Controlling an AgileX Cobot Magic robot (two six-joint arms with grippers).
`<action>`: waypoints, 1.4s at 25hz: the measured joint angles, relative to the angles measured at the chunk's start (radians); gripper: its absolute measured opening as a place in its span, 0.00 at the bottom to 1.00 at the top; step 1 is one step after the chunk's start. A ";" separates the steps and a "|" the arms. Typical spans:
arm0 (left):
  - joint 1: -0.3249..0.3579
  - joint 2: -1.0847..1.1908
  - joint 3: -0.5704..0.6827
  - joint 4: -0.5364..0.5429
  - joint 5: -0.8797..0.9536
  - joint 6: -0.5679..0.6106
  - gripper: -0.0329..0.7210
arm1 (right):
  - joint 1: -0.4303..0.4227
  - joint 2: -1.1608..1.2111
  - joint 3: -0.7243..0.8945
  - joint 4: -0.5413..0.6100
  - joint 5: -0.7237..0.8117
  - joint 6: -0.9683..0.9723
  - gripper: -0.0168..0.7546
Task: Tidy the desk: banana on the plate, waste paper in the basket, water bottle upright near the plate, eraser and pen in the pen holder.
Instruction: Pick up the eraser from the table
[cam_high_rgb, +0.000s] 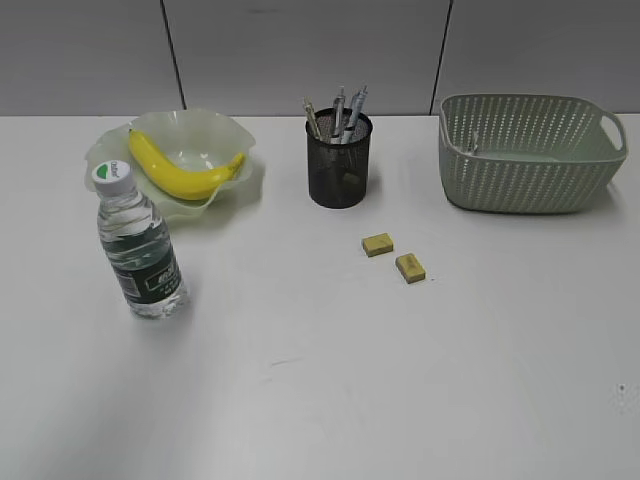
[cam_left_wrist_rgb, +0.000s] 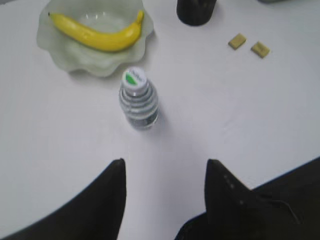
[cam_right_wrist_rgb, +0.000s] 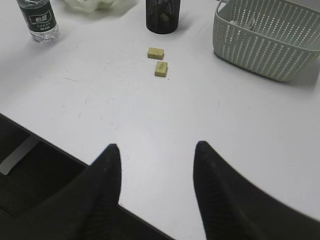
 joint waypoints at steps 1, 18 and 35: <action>0.000 -0.059 0.058 0.000 -0.005 0.000 0.55 | 0.000 0.000 0.000 -0.003 0.000 0.000 0.52; -0.002 -0.898 0.719 0.010 -0.148 0.003 0.49 | 0.000 0.430 -0.026 -0.016 -0.266 -0.041 0.52; -0.002 -1.026 0.721 0.018 -0.152 0.003 0.48 | -0.001 1.564 -0.600 -0.017 -0.276 0.050 0.53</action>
